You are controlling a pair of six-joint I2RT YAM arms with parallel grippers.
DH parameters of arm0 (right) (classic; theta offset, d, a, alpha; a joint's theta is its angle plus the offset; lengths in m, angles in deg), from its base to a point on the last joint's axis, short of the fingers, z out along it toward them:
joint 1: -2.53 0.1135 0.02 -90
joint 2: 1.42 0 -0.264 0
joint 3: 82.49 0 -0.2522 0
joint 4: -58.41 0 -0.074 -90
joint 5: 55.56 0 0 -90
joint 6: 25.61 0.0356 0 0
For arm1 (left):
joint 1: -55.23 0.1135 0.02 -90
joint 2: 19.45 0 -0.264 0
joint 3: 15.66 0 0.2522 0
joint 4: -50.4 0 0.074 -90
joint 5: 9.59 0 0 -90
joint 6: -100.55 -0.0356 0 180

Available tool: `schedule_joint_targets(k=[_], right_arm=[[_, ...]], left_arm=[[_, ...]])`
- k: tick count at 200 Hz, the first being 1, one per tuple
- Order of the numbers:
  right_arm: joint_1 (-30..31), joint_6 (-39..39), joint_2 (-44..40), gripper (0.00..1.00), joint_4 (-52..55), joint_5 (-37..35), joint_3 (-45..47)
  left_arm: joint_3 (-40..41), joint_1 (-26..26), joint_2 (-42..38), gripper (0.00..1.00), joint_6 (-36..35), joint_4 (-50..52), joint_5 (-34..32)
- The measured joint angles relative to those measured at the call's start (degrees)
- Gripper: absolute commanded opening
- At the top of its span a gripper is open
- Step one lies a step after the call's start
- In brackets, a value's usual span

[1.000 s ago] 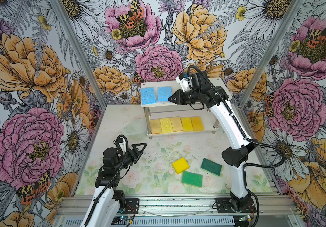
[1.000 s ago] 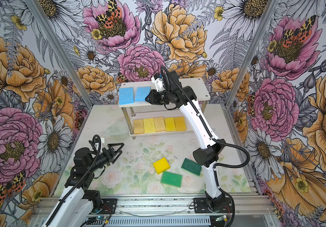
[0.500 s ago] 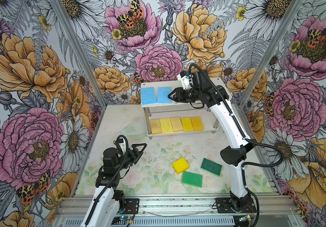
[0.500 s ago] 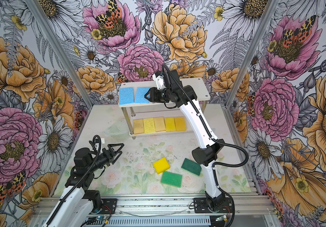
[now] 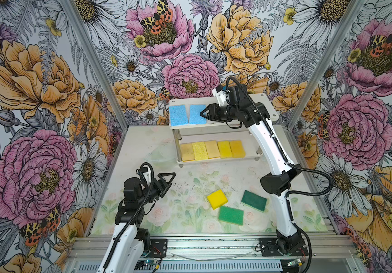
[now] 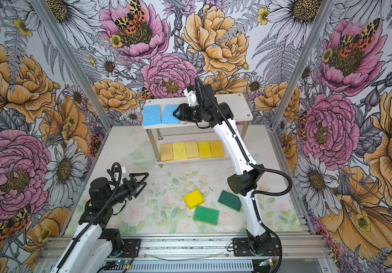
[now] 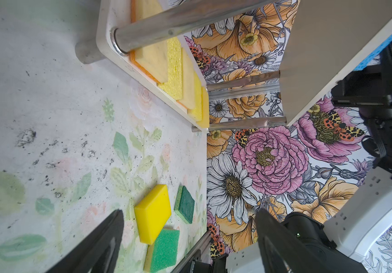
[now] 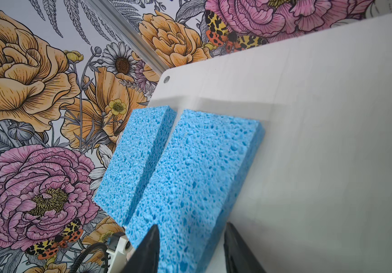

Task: Arrange cleaning sponges on a shelf
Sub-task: Rotate the cleaning sponge on the shelf.

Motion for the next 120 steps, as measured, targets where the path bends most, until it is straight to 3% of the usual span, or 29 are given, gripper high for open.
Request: schedule_joint_targets(k=[120], right_arm=[[0.0,2.5,1.2,0.5,-4.7,1.9,0.3]], left_arm=[[0.0,1.1,0.1,0.89,-0.6,0.0,1.4]])
